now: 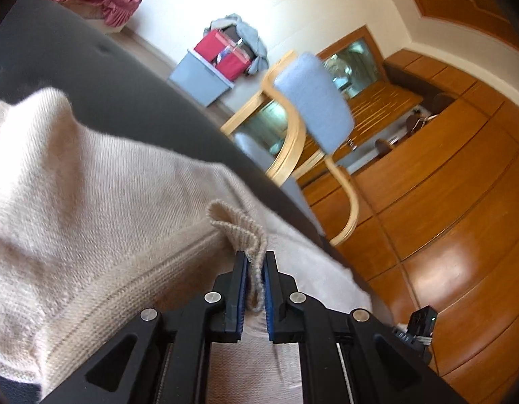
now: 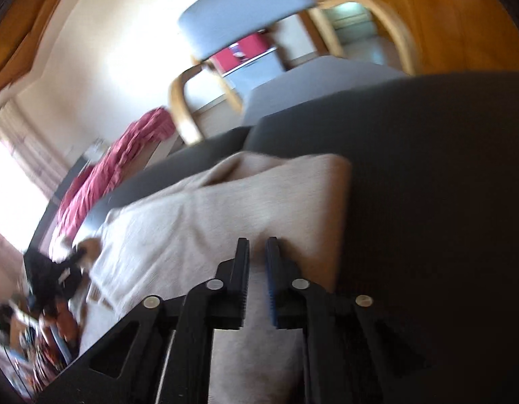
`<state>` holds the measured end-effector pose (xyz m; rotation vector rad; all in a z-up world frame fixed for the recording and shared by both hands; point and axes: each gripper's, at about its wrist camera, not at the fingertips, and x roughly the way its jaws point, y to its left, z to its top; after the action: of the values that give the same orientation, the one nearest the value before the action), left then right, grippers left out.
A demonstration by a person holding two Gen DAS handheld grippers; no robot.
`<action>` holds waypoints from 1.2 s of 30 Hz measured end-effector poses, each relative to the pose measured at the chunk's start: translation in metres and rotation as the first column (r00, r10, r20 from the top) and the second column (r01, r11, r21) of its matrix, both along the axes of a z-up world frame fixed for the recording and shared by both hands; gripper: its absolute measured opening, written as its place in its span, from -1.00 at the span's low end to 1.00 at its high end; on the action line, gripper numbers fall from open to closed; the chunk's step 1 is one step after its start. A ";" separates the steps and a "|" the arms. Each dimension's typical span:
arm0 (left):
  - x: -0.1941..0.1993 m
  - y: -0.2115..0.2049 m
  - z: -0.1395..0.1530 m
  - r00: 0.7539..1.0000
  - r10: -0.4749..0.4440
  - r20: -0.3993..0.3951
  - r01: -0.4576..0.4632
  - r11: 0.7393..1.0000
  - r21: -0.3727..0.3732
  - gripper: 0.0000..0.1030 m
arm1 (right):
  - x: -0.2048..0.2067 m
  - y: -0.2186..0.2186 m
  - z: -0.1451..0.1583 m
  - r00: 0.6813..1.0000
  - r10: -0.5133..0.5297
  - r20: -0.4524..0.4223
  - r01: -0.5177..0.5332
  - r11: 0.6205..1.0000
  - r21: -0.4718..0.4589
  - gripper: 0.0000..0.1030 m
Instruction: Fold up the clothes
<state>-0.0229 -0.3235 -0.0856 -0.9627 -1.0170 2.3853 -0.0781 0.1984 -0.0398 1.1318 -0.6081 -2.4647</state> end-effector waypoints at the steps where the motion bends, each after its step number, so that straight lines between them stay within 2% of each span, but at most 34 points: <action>1: -0.001 0.000 -0.002 1.000 -0.001 0.012 0.001 1.000 0.001 -0.86 | 0.001 0.003 0.000 1.000 -0.006 -0.003 0.006 1.000 -0.017 -0.82; 4: 0.000 -0.002 -0.005 1.000 0.007 0.020 -0.007 1.000 0.019 -0.86 | 0.012 0.011 0.009 0.999 -0.037 -0.028 0.036 0.999 -0.035 -0.76; 7: -0.001 -0.003 -0.006 1.000 0.004 0.020 -0.005 1.000 0.026 -0.86 | 0.044 0.022 0.024 0.997 -0.036 -0.069 0.031 0.997 -0.065 -0.76; 19: -0.003 -0.008 -0.009 1.000 -0.010 0.020 0.009 0.999 0.043 -0.86 | 0.103 0.017 0.003 0.998 -0.038 0.049 0.036 0.999 0.035 -0.73; 23: -0.005 -0.009 -0.011 1.000 -0.011 0.020 0.010 0.999 0.046 -0.86 | 0.099 -0.022 0.012 1.000 -0.024 0.003 0.023 0.966 0.258 -0.68; 25: -0.005 -0.010 -0.011 1.000 -0.012 0.019 0.011 0.999 0.049 -0.86 | 0.096 -0.031 0.013 0.999 -0.051 -0.011 0.052 0.939 0.341 -0.50; 27: -0.007 -0.009 -0.012 1.000 -0.013 0.019 0.012 0.999 0.051 -0.86 | 0.095 -0.029 0.015 0.994 -0.101 -0.030 0.105 0.912 0.396 -0.41; 29: -0.008 -0.009 -0.013 1.000 -0.016 0.018 0.015 0.998 0.054 -0.86 | 0.094 -0.026 0.014 0.987 -0.156 -0.035 0.156 0.883 0.442 -0.35; 33: -0.007 -0.010 -0.012 1.000 -0.022 0.017 0.021 0.998 0.057 -0.86 | 0.092 -0.020 0.012 0.986 -0.167 -0.029 0.162 0.881 0.444 -0.32; 36: -0.006 -0.010 -0.012 1.000 -0.027 0.015 0.026 0.998 0.059 -0.86 | 0.093 -0.023 0.016 0.983 -0.176 -0.058 0.181 0.850 0.494 -0.31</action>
<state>-0.0284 -0.3331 -0.0976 -0.9693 -1.0671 2.3171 0.0153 0.1754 -0.0242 1.2869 -0.0593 -2.8863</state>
